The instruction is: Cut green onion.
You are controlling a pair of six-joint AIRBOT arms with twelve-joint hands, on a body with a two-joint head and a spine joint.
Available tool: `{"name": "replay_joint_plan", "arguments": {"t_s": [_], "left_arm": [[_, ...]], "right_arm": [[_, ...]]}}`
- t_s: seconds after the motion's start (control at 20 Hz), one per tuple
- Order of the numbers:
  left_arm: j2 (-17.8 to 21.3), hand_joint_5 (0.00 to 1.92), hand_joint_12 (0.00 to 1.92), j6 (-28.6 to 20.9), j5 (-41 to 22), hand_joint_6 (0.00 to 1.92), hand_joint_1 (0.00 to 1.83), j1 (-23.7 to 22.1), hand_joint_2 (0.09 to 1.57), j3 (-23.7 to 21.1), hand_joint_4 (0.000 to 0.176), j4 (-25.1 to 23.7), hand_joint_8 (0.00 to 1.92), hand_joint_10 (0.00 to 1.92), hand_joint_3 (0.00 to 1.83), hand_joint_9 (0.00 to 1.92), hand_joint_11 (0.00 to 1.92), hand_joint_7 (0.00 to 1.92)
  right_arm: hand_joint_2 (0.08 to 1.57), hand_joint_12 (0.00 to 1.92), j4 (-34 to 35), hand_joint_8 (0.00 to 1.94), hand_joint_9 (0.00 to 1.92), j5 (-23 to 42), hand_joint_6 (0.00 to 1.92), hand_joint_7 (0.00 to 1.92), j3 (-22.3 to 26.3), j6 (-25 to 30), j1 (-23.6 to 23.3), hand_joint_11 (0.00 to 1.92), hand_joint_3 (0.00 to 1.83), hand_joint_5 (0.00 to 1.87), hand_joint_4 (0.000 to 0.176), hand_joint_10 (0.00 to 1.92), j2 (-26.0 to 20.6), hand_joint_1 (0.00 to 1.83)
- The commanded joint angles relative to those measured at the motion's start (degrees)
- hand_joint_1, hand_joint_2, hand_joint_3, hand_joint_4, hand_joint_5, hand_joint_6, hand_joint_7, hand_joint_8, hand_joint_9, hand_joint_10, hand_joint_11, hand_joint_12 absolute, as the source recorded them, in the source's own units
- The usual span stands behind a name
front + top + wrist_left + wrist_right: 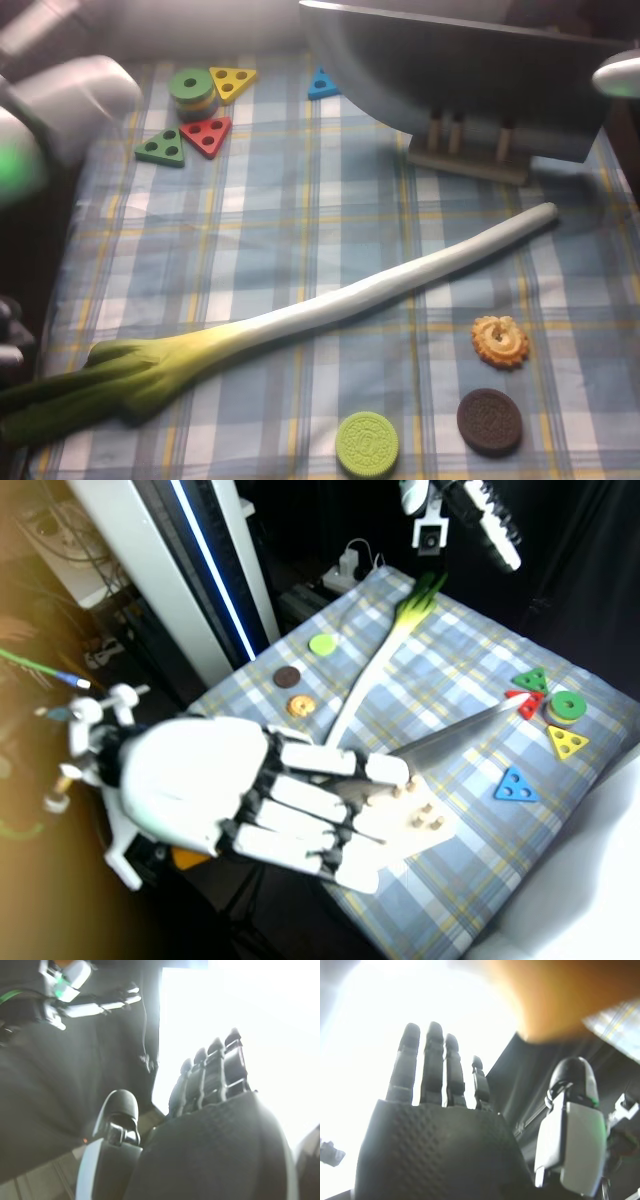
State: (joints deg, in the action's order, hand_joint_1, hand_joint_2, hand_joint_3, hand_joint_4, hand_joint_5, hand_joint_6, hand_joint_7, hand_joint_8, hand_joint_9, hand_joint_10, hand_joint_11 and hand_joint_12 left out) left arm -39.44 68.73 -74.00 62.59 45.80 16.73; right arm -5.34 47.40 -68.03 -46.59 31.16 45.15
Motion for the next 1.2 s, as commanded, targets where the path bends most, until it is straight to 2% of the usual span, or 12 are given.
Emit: {"name": "replay_joint_plan", "arguments": {"t_s": [0.0,0.4,0.45,0.5,0.6,0.65,0.85,0.95,1.0,1.05,1.1,1.15], "left_arm": [[0.4,0.02,0.00,-2.8,-10.8,0.00,0.00,-0.1,1.36,0.8,0.000,0.0,0.00,0.00,0.00,0.00,0.00,0.00],[3.6,0.14,0.01,-4.2,-23.1,0.01,0.22,1.9,1.29,-0.3,0.000,-0.1,0.00,0.00,0.00,0.05,0.02,0.09],[3.7,0.08,0.00,-4.8,-24.6,0.01,0.07,2.0,1.31,-0.3,0.000,0.0,0.00,0.00,0.00,0.01,0.00,0.03],[3.7,0.09,0.00,-5.6,-25.3,0.02,0.01,2.0,1.30,-0.2,0.000,0.1,0.02,0.00,0.00,0.00,0.00,0.05],[3.1,0.10,0.00,-9.0,-25.3,0.00,0.00,1.9,1.31,0.7,0.000,-0.6,0.00,0.00,0.01,0.00,0.00,0.07],[2.2,0.19,0.00,-11.3,-25.3,0.01,0.03,1.8,1.30,1.7,0.000,-0.9,0.01,0.01,0.00,0.04,0.00,0.15],[1.3,0.34,0.07,-18.0,-25.4,0.03,0.17,0.2,1.33,3.5,0.000,-2.4,0.02,0.02,0.00,0.22,0.14,0.29],[0.6,0.21,0.07,-18.8,-25.4,0.00,0.01,-2.7,1.47,3.9,0.086,-4.2,0.00,0.00,0.01,0.15,0.11,0.12],[0.5,0.22,0.78,-19.5,-25.4,0.00,0.22,-4.9,1.44,3.9,0.095,-5.6,0.03,0.07,0.01,0.52,0.08,0.59],[0.3,0.21,1.10,-20.9,-25.4,0.01,0.16,-7.4,1.43,3.9,0.085,-7.0,0.01,0.03,0.00,0.53,0.02,0.62],[-0.1,0.24,1.03,-22.0,-25.4,0.01,0.38,-7.6,1.54,3.9,0.038,-7.0,0.00,0.01,0.11,0.45,0.01,0.40],[-0.7,0.24,0.99,-24.6,-25.4,0.00,0.47,-7.6,1.57,4.0,0.028,-6.8,0.00,0.00,0.12,0.43,0.02,0.35]], "right_arm": [[1.01,0.00,2.9,0.00,0.01,12.4,0.00,0.06,0.9,0.0,0.7,0.00,0.00,0.00,0.169,0.00,-1.3,0.47],[0.98,0.00,8.8,0.01,0.04,36.4,0.00,0.09,9.5,0.0,17.7,0.00,0.00,0.00,0.176,0.01,-5.5,0.44],[1.06,0.01,9.6,0.01,0.07,39.9,0.00,0.12,10.6,0.0,20.8,0.01,0.00,0.00,0.108,0.01,-5.4,0.36],[0.96,0.01,9.5,0.01,0.11,40.4,0.00,0.16,11.1,0.1,21.7,0.02,0.00,0.05,0.162,0.01,-5.2,0.51],[1.00,0.03,9.5,0.01,0.19,42.7,0.01,0.22,11.2,1.4,24.4,0.09,0.00,0.13,0.140,0.01,-3.6,0.67],[1.04,0.01,9.5,0.00,0.15,45.4,0.00,0.16,11.2,2.1,25.6,0.04,0.01,0.02,0.157,0.00,-3.0,0.68],[1.12,0.00,8.6,0.00,0.00,53.6,0.00,0.00,12.4,1.9,26.0,0.00,0.00,0.00,0.117,0.00,-3.8,0.56],[1.01,0.02,9.1,0.00,0.06,53.6,0.00,0.00,13.6,1.9,26.2,0.07,0.00,0.00,0.071,0.01,-3.3,0.80],[1.13,0.04,9.6,0.01,0.13,53.7,0.02,0.14,14.9,2.6,26.1,0.11,0.01,0.21,0.057,0.01,-4.1,0.56],[1.21,0.05,10.8,0.01,0.25,53.7,0.02,0.27,16.7,3.5,25.2,0.15,0.01,0.35,0.042,0.02,-4.8,0.50],[1.32,0.10,10.9,0.02,0.39,53.7,0.03,0.43,17.5,4.2,24.8,0.25,0.01,0.50,0.000,0.03,-4.9,0.52],[1.34,0.12,11.1,0.01,0.43,53.7,0.01,0.46,17.5,6.2,23.9,0.27,0.00,0.54,0.000,0.01,-4.5,0.51]]}}
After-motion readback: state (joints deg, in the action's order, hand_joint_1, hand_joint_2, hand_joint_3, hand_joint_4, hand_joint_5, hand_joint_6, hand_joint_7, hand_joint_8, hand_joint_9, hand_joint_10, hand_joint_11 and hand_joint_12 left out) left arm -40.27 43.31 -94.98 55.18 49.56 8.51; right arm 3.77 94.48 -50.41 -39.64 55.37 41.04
